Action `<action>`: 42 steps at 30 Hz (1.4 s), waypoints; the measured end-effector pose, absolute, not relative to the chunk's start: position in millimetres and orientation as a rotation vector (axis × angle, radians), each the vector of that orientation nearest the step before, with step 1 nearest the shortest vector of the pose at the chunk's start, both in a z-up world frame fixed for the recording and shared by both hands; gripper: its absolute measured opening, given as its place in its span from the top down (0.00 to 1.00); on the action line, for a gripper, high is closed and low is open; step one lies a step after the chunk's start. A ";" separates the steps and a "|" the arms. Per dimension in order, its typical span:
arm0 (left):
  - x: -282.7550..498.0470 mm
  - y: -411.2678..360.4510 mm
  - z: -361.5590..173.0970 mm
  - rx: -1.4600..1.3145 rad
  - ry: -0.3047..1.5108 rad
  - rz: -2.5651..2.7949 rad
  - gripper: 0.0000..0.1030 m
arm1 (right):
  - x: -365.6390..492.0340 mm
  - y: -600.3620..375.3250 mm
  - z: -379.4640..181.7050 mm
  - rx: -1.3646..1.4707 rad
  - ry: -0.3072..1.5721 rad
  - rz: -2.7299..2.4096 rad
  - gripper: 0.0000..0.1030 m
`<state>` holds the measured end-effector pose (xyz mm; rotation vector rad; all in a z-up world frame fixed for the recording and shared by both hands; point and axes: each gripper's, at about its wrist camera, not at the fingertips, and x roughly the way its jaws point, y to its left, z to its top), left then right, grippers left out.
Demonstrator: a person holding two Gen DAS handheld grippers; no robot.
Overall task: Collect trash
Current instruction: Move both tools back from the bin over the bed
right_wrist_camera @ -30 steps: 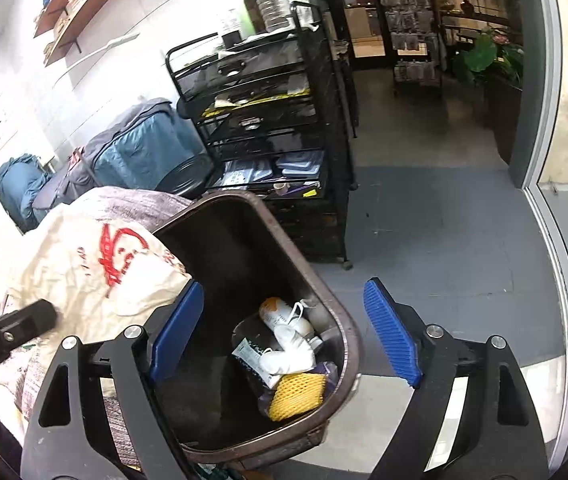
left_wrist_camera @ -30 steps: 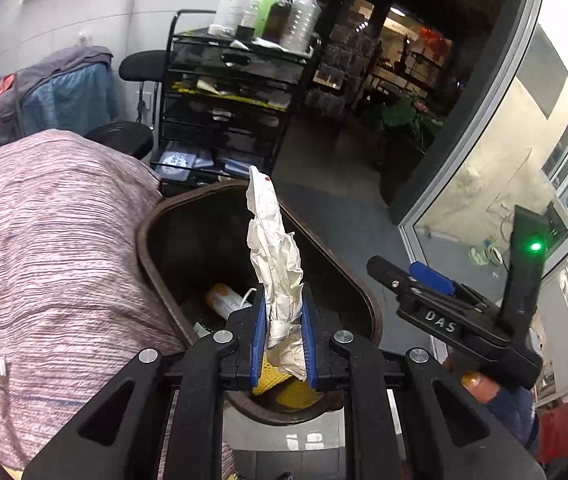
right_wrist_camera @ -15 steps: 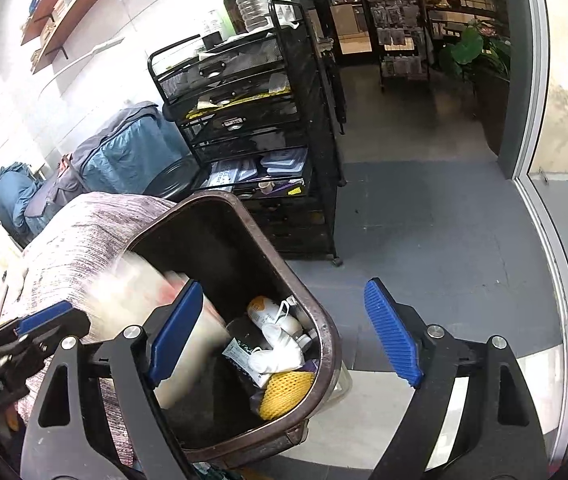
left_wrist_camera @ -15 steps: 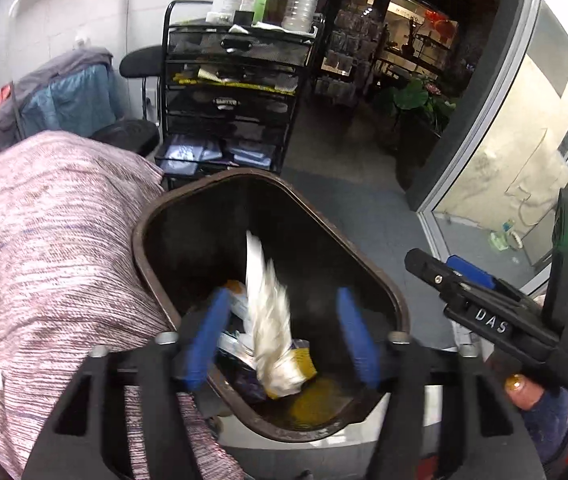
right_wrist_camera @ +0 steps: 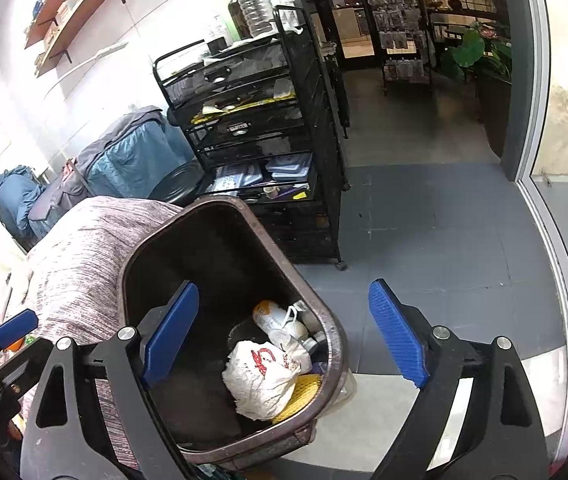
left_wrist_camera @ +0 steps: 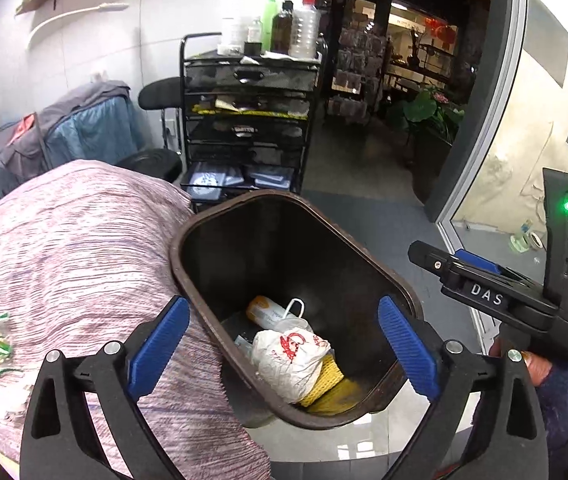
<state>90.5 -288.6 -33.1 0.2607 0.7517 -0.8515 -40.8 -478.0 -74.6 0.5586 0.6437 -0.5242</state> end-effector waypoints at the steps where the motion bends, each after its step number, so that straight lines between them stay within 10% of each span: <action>1: 88.8 -285.2 -31.5 0.259 0.744 -0.847 0.08 | -39.9 -476.6 -73.9 0.557 0.641 -0.519 0.15; 42: 125.7 28.3 -22.3 -0.035 0.705 -0.210 0.06 | 88.2 -222.7 -19.3 0.267 0.668 0.151 0.12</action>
